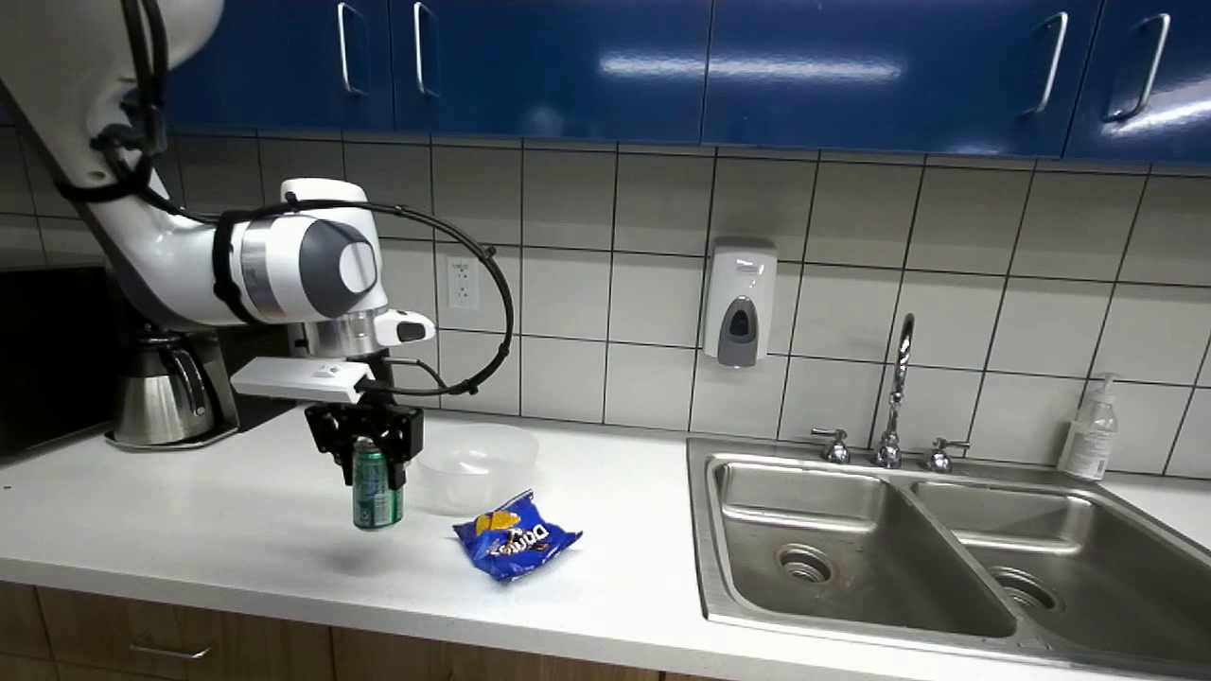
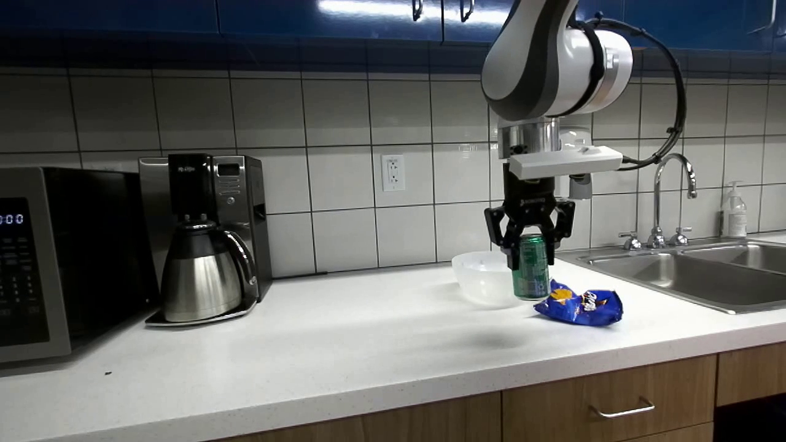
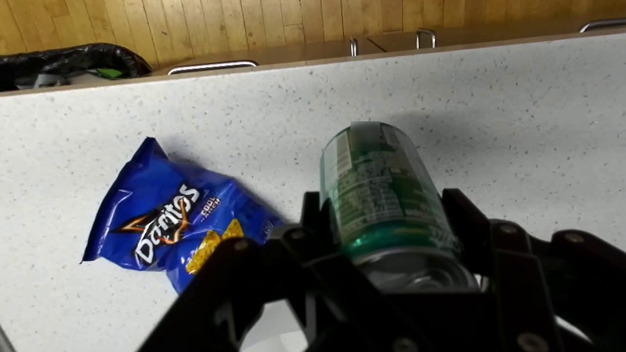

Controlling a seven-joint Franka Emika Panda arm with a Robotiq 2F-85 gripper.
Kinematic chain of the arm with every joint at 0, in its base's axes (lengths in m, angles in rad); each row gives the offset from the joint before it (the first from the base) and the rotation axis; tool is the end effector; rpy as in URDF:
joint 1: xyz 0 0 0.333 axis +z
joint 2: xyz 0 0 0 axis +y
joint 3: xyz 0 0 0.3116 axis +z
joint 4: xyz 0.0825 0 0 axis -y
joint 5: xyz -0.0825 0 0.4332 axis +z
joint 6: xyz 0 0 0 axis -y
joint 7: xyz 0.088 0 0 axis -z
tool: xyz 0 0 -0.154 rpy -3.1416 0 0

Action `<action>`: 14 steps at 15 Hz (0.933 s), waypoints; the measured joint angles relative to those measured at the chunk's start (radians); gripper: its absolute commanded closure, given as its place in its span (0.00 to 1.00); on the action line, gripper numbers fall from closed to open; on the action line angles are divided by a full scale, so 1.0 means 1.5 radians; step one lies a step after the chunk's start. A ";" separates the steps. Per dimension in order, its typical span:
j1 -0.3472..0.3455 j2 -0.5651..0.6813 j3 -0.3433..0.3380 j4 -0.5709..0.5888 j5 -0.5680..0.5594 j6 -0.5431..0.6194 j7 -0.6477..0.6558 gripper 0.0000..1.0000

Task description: Pick up the green sprite can and put it on the kitchen counter

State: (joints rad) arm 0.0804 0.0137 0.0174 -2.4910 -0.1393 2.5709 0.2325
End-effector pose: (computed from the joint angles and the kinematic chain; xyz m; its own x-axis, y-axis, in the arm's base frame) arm 0.5065 0.0484 0.1964 0.9968 -0.0173 0.0787 -0.0225 -0.9976 0.0660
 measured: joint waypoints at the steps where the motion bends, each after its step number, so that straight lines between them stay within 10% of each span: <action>1: 0.000 0.005 0.000 -0.007 -0.007 0.019 0.006 0.62; 14: 0.009 0.115 -0.043 -0.012 -0.112 0.161 0.110 0.62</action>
State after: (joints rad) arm 0.0932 0.1866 -0.0467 -2.5094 -0.3077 2.8117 0.3972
